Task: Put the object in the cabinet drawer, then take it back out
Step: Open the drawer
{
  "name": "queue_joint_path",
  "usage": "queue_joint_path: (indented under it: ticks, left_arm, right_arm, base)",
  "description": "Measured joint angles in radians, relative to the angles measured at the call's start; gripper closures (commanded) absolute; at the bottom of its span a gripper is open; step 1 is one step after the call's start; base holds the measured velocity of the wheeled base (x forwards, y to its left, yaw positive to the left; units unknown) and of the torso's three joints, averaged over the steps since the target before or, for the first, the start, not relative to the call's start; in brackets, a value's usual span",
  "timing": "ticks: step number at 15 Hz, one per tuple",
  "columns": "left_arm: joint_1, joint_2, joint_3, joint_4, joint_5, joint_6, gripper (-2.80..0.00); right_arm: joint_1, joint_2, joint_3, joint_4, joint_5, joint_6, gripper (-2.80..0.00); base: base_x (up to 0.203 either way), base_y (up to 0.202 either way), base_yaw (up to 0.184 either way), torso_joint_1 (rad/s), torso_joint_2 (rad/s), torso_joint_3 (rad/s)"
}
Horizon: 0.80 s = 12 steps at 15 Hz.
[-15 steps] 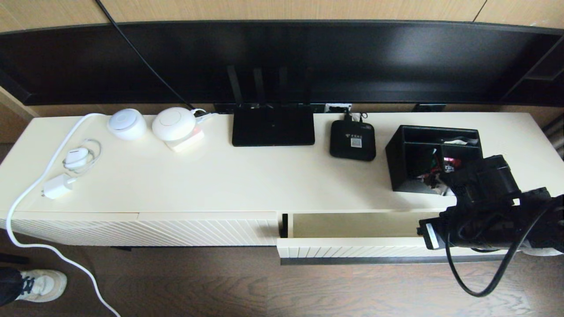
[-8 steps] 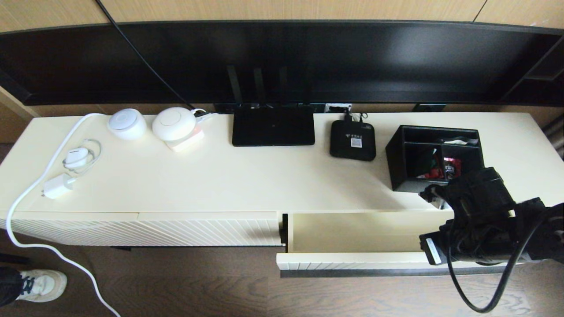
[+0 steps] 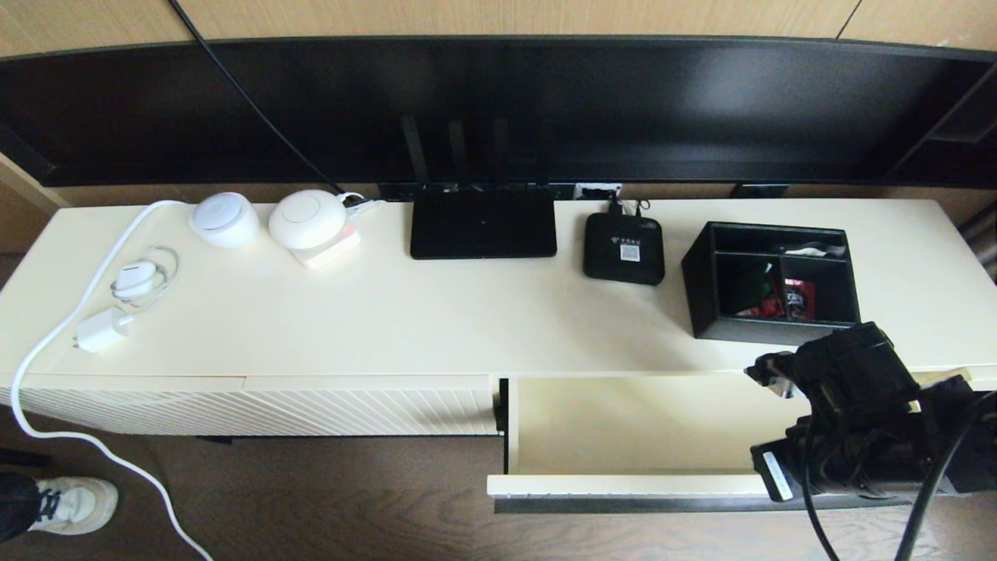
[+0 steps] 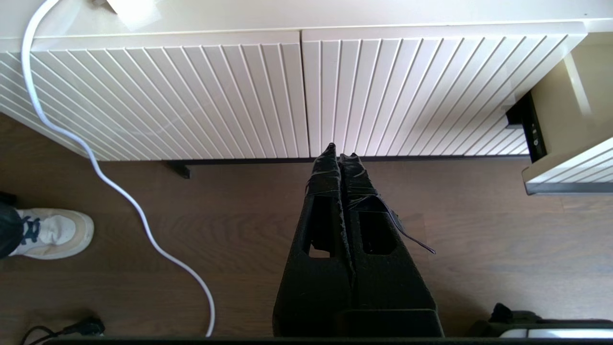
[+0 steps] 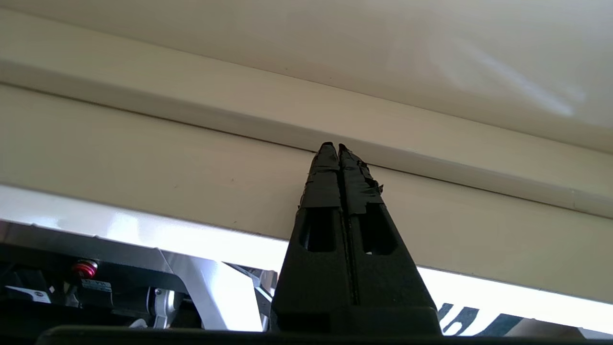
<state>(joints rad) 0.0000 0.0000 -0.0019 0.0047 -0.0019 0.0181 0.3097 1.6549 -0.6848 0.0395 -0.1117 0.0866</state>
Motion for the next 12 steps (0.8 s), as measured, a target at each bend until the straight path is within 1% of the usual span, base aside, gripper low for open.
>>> queue_joint_path:
  ticks: [4,12]
  left_arm:
    - [0.000,0.000,0.000,0.000,0.000,0.000,0.00]
    - [0.000,0.000,0.000,0.000,0.000,0.000,0.00]
  right_arm:
    - [0.030,-0.010,0.068,-0.005,-0.016,0.000,0.00]
    - [0.042,-0.014,0.160,-0.008,-0.019,-0.005,0.00]
  base:
    - [0.000,0.000,0.000,0.000,0.00,0.000]
    - [0.000,0.000,0.000,0.000,0.00,0.000]
